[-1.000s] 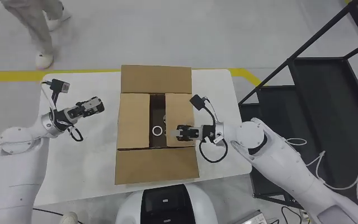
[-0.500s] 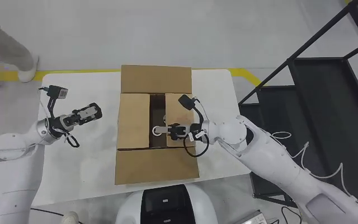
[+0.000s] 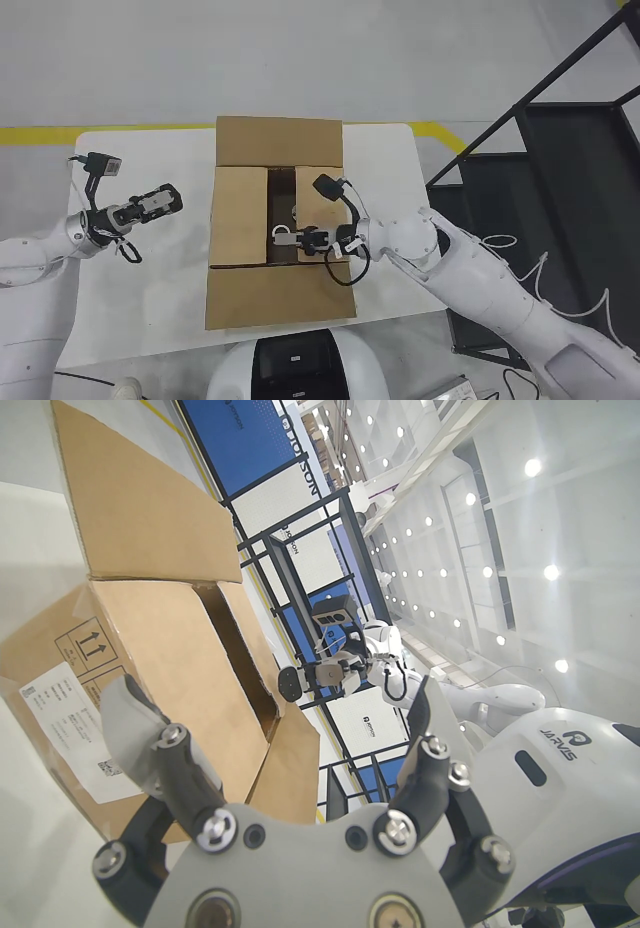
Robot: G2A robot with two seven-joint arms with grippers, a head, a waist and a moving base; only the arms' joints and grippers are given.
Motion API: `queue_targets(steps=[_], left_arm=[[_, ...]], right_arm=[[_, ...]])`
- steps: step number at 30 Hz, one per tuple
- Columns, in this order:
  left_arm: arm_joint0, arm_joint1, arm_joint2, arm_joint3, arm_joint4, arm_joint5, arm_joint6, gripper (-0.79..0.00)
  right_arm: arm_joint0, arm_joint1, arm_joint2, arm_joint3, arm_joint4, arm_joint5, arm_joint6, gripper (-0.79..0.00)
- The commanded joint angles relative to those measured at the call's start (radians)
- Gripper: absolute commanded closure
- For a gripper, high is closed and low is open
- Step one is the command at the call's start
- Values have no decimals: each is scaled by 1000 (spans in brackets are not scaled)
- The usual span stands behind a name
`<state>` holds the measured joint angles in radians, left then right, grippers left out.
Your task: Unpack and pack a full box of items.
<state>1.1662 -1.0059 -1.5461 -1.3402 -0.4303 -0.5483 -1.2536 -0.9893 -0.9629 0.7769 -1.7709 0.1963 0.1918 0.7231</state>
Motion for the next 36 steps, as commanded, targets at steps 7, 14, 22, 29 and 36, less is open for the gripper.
queue_targets(steps=[7,14,22,29,36], left_arm=[[35,5,1,-48,46,27,74,-785],[30,8,12,-56,65,30,89,-785],[33,13,20,-68,54,26,86,-785],[62,18,-14,-107,-70,9,67,-785],[121,23,-84,-183,-321,-27,9,-785]], right_arm=[[139,-81,-135,107,-15,73,-43,-785],[214,-154,-220,233,54,16,-24,-785],[291,-235,-283,308,121,-208,53,-785],[354,-303,-332,310,65,-317,2,-785],[436,-405,-386,413,100,-405,-44,-785]])
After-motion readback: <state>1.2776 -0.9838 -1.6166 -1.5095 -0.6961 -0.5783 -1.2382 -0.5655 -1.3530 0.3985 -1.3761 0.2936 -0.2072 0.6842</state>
